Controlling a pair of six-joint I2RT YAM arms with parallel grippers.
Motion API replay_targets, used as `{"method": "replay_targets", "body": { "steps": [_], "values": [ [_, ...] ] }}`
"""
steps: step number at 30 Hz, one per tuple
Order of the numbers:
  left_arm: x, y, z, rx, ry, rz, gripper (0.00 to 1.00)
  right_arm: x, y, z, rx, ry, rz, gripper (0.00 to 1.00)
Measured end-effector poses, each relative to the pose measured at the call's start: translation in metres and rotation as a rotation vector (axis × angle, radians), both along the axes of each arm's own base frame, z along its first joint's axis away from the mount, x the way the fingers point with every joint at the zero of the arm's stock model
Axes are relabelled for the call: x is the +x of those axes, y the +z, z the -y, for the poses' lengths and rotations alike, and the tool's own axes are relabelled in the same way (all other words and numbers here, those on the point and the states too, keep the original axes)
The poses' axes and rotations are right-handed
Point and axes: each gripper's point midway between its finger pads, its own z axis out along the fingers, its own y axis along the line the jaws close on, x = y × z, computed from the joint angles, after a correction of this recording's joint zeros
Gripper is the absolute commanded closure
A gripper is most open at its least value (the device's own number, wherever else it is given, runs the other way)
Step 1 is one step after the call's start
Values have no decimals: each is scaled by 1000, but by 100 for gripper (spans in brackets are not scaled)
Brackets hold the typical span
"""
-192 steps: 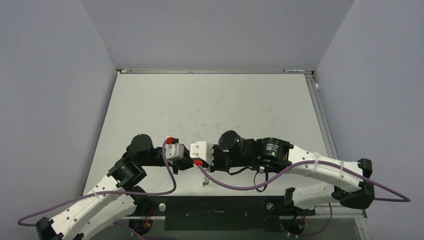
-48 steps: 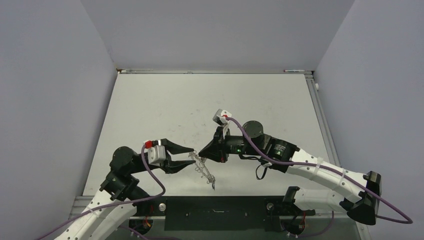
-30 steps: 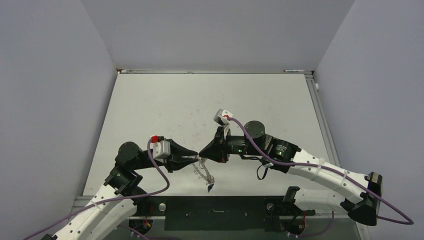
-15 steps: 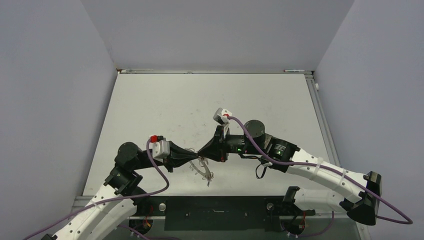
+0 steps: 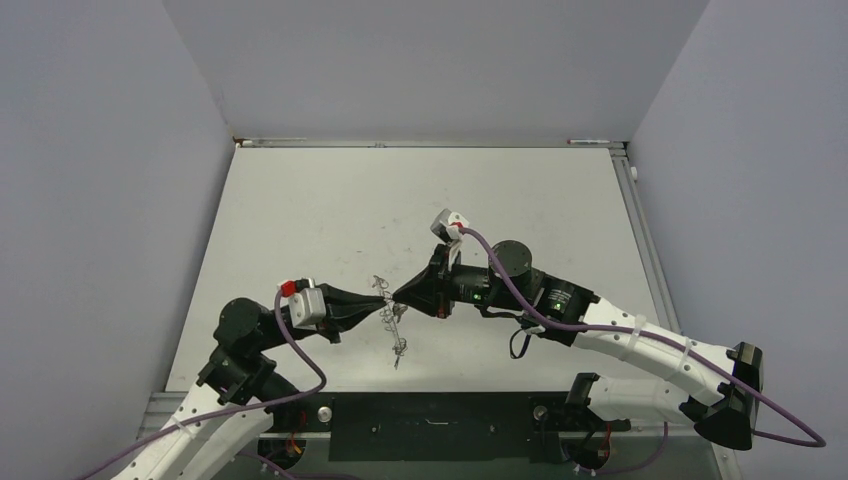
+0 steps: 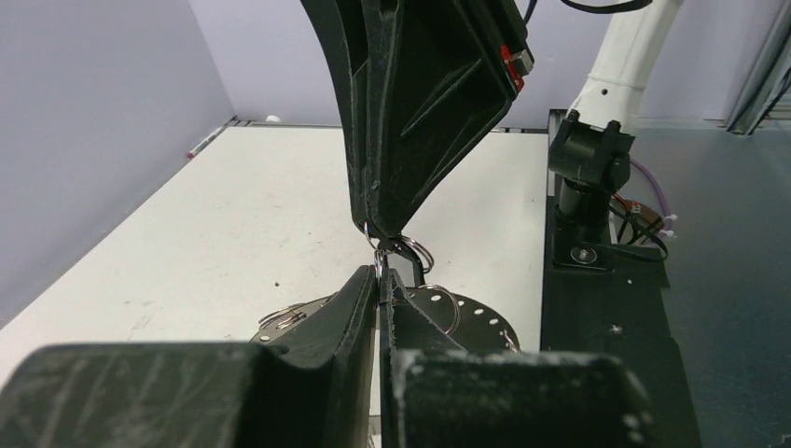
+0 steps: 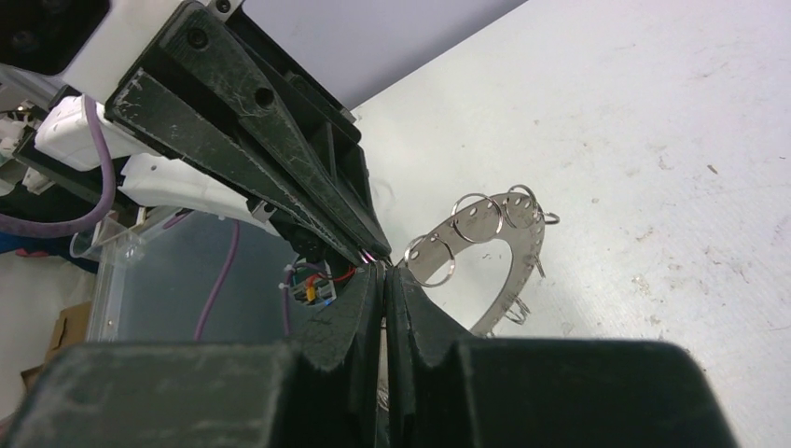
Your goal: Put the keys on the keyring
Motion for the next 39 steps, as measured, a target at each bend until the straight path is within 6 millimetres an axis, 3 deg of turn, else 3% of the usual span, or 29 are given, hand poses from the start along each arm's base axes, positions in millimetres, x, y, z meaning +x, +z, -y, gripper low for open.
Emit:
{"method": "replay_targets", "body": {
  "steps": [21, 30, 39],
  "values": [
    [11, 16, -22, -40, 158, 99, 100, 26, -11, 3, 22, -172, -82, 95],
    [11, 17, -22, -42, 161, 100, 100, 16, -6, -1, 28, -73, -8, 58],
    [2, 19, -20, -49, 118, 110, 100, -9, -5, -6, 47, 129, 157, 54]
  ]
}}
